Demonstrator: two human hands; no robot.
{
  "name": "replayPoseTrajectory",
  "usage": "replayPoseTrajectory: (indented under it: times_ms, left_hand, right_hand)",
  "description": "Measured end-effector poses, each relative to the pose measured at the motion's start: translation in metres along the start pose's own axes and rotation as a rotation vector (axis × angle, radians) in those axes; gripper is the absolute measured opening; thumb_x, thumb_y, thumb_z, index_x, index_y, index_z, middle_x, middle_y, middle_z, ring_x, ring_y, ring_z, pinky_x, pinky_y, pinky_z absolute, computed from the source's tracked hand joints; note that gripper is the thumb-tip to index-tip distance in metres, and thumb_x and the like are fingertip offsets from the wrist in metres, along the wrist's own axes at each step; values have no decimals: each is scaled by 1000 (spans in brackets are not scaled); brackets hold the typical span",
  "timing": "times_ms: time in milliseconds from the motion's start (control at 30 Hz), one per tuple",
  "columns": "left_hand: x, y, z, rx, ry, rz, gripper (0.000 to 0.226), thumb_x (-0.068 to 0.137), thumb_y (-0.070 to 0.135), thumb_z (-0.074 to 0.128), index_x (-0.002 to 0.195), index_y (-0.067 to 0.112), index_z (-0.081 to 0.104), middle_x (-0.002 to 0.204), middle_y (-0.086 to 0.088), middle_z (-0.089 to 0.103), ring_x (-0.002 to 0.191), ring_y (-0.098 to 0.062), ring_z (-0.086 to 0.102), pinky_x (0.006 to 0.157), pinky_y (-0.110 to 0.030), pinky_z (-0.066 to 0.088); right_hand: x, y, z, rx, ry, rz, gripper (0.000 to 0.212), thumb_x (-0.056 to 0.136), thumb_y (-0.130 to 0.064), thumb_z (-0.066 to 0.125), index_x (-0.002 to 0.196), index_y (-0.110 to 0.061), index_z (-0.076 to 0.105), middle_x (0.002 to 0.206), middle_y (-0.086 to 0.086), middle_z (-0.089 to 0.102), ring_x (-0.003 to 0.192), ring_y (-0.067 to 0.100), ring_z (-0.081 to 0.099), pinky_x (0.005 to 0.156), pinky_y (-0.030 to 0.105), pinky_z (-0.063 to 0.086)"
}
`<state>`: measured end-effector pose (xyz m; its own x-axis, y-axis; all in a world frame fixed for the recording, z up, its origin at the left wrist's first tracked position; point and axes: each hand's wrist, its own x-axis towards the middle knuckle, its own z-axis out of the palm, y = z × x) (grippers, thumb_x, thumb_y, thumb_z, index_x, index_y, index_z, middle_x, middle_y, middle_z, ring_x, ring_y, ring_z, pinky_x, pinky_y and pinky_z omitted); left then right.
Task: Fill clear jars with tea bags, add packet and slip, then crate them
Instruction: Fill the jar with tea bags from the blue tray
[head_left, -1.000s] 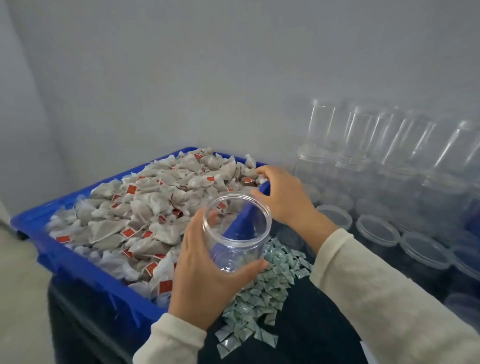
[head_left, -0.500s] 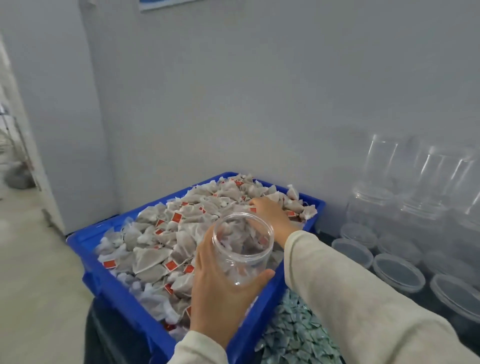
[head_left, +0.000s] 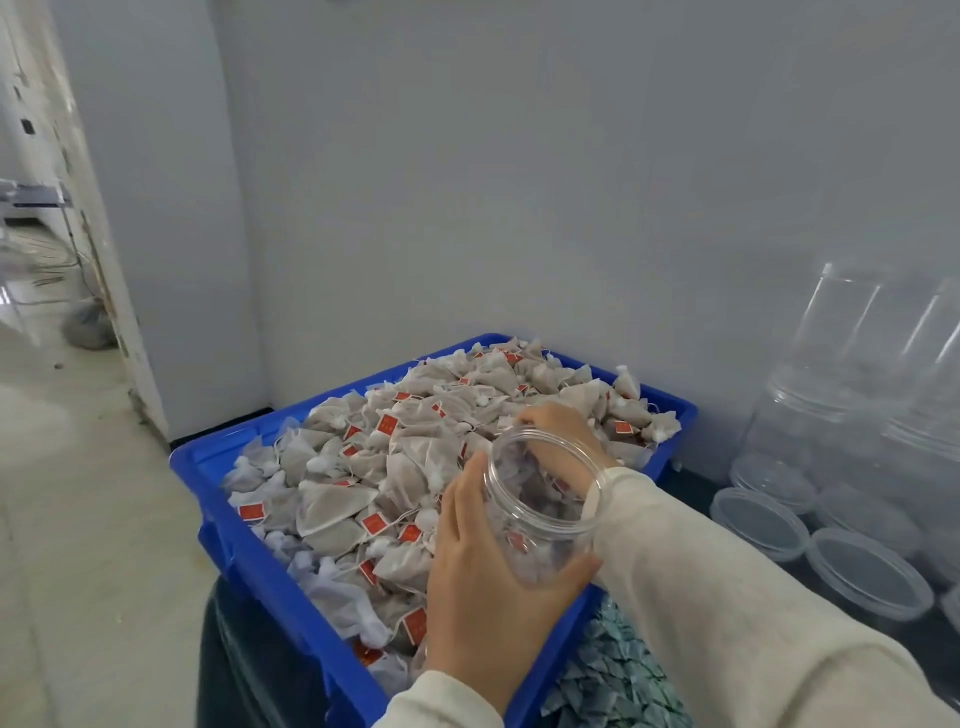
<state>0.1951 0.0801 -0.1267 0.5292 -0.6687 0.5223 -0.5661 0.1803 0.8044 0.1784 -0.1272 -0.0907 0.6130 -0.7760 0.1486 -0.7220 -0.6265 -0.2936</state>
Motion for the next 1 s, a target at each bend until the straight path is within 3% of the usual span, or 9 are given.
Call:
replayPoseTrajectory:
  times_ms: [67,200,333,467,533,733,867,1000]
  left_hand:
    - [0,0,1,-3,-12,-12,103,50,79,68,132,62,8,124,53,12,123,15,27,97,-11,27]
    - [-1,0,1,-8,-23,-22,103,50,72,72,129,64,7,123,53,13,119,18,23,91,-5,23]
    - [-2,-3,2,-29,-33,-65,109,49,71,74,138,51,14,136,33,26,125,9,28,99,-19,28]
    - [-3,-2,2,-21,-50,-85,108,49,69,77,137,52,15,146,20,32,125,1,33,102,-25,29]
    - [-3,-2,3,-18,-48,-91,109,48,70,77,137,52,15,147,17,33,127,-2,34,103,-26,29]
    - [-2,-4,4,3,-43,-110,110,51,68,78,139,49,15,149,13,33,131,-10,37,101,-29,33]
    - [-2,-3,4,3,-46,-114,110,52,64,79,139,50,14,148,11,34,129,-9,37,100,-28,31]
    - [-2,-2,3,-12,-49,-130,108,51,68,77,138,51,14,146,12,36,121,-3,35,96,-26,32]
  right_hand:
    - [-4,1,-2,-20,-3,37,22,100,-16,48,115,-6,62,94,9,60,95,25,57,86,29,43]
    - [-15,7,-19,83,102,-12,21,100,-22,49,96,-11,68,92,6,67,86,21,62,81,33,52]
    - [-25,15,-59,180,197,-32,26,98,-27,55,93,-7,71,82,5,68,72,18,59,64,27,45]
    - [-52,8,-112,402,259,-47,16,92,-32,64,78,-25,69,67,-11,64,55,0,57,54,10,42]
    - [-70,0,-135,535,244,-62,12,88,-30,68,76,-31,66,72,-9,68,64,3,63,62,13,50]
    - [-115,-22,-156,715,116,-43,7,82,-28,73,79,-22,71,68,-3,69,54,1,60,58,14,54]
    - [-130,-31,-141,714,1,-35,6,83,-22,73,79,-18,70,59,-5,67,51,2,60,54,13,51]
    - [-133,-35,-125,625,-65,-55,5,86,-23,72,82,-21,69,69,-2,70,54,0,62,55,13,50]
